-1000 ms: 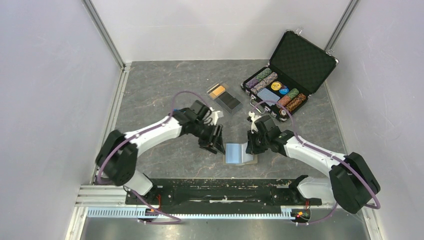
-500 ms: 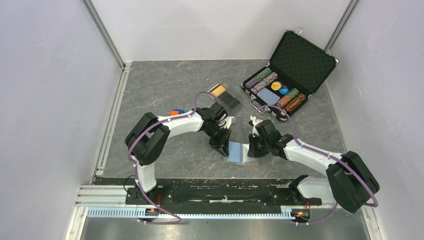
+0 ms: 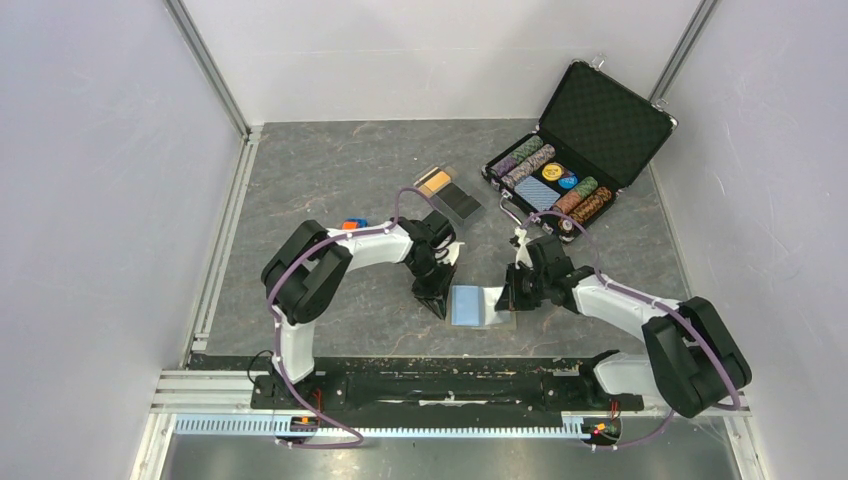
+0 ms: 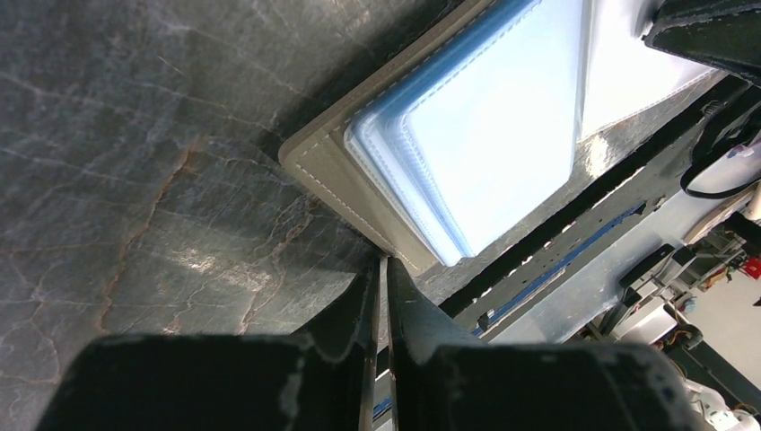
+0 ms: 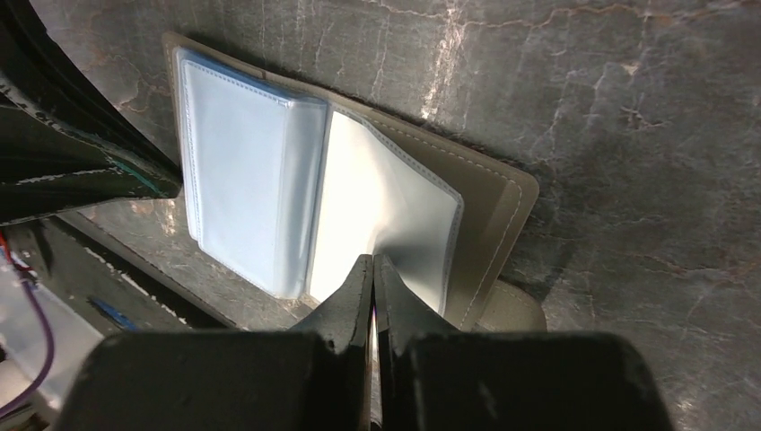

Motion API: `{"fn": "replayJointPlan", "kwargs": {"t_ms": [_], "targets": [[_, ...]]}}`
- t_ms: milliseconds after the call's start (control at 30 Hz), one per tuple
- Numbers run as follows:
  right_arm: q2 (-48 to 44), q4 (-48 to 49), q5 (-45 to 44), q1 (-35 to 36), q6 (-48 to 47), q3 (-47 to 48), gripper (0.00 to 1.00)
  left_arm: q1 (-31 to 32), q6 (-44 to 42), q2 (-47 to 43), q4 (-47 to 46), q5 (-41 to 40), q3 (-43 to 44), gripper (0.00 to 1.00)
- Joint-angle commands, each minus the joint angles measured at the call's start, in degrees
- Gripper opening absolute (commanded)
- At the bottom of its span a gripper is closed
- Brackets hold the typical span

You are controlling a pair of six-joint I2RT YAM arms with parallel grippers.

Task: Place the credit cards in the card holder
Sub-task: Place the card holder at the center of the board, then move the storage box to the center of the board.

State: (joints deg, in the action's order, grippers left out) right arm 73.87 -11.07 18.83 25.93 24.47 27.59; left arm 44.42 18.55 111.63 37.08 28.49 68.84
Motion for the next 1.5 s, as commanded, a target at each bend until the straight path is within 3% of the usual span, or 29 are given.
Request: {"fn": "replayJointPlan", "kwargs": {"t_ms": [0, 100, 267, 433, 700, 900, 1000, 1300, 1467], "targets": [[2.9, -0.5, -3.0, -2.2, -1.9, -2.5, 0.0, 0.1, -4.9, 3.3, 2.5, -7.0, 0.0, 0.13], [2.4, -1.2, -1.9, -2.1, -3.6, 0.2, 0.0, 0.1, -5.8, 2.2, 3.1, -6.8, 1.6, 0.16], [1.9, -4.8, -0.7, -2.1, -5.8, 8.5, 0.07, 0.0, -7.5, -3.5, 3.4, -5.8, 5.3, 0.33], [4.0, -7.2, -1.1, -2.1, -7.0, 18.0, 0.24, -0.3, -9.0, -11.0, 2.1, -6.7, 8.0, 0.53], [13.0, -8.3, -1.2, -2.1, -7.0, 31.8, 0.48, -2.5, -9.5, -23.8, -1.9, -11.8, 7.3, 0.75], [23.9, -8.3, -3.0, -2.5, -5.0, 42.5, 0.76, -5.4, -8.6, -32.5, -6.5, -13.7, 4.5, 0.98], [28.8, -8.1, -4.2, -3.8, -2.5, 47.2, 0.83, -6.0, -7.5, -35.4, -8.8, -13.2, 3.1, 1.0], [41.3, -11.0, -8.3, -7.8, -0.6, 58.7, 0.82, -6.2, -5.3, -37.1, -9.1, -11.3, 0.9, 1.0], [45.7, -13.1, -9.3, -7.8, -1.4, 63.1, 0.64, -6.4, -3.8, -37.2, -9.3, -10.9, -0.4, 1.0]]}}
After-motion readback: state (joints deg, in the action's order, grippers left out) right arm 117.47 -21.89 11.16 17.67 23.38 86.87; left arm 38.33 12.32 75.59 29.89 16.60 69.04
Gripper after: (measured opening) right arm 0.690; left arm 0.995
